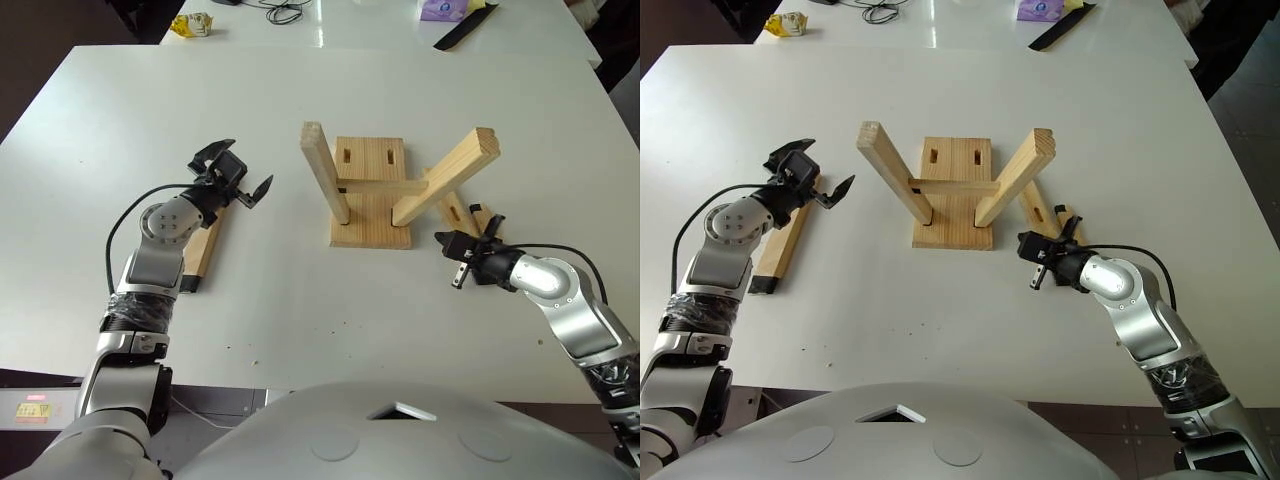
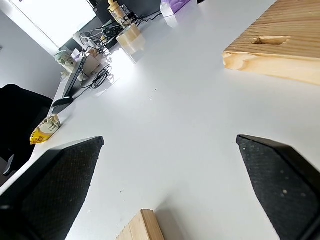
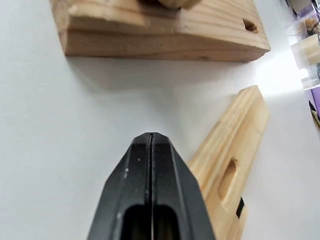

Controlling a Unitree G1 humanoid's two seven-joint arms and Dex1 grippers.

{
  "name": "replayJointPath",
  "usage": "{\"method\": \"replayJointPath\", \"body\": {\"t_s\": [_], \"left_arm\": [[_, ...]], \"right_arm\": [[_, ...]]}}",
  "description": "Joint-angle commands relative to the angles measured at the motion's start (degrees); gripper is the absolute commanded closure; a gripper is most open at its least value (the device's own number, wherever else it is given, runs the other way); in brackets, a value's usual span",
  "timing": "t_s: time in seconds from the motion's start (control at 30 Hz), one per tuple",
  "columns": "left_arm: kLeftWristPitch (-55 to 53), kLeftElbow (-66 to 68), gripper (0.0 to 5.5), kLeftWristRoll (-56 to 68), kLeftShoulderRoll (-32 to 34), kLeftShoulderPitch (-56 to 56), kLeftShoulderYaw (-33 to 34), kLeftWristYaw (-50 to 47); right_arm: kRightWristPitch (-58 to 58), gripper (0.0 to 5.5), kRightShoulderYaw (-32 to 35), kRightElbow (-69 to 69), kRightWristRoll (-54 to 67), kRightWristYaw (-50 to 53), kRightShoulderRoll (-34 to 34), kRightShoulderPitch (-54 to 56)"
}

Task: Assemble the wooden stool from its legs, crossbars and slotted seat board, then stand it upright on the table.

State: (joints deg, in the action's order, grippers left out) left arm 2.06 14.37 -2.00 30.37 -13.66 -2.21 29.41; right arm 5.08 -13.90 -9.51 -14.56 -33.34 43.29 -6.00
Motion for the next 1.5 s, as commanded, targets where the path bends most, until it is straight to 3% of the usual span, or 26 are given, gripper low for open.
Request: {"method": "replayJointPath", "body": {"t_s": [0.03, 0.27, 0.53, 0.73, 0.93, 1.5], "left_arm": [[-3.49, 0.06, 0.85, 2.68, -2.55, -1.52, 0.96, 0.16], [-4.36, -0.05, 2.06, 2.74, -3.93, -2.07, -0.03, 0.63], [4.24, 13.23, 2.06, -2.29, -10.27, -13.07, -5.13, -2.00], [17.05, 35.11, 2.06, -4.89, -15.18, -26.00, -6.58, -4.22], [24.78, 47.94, 2.06, -7.67, -17.30, -34.35, -8.18, -4.30], [33.53, 58.77, 2.06, -22.41, -18.61, -35.53, -19.26, -5.05]], "right_arm": [[-0.09, 5.50, -0.16, 3.02, -1.88, -0.27, 0.41, -0.22], [-0.09, 5.50, -0.46, 2.61, -2.53, -0.44, -1.05, 0.51], [0.97, 5.50, -2.73, 0.65, -3.74, -1.39, -3.29, 1.82], [1.63, 5.50, -3.93, -3.58, -3.98, -5.66, -1.79, 1.89], [2.86, 5.50, -4.46, -8.51, -4.24, -9.39, -0.37, 1.05], [6.98, 5.50, -5.49, -18.14, -1.39, -14.76, -1.52, -0.33]]}}
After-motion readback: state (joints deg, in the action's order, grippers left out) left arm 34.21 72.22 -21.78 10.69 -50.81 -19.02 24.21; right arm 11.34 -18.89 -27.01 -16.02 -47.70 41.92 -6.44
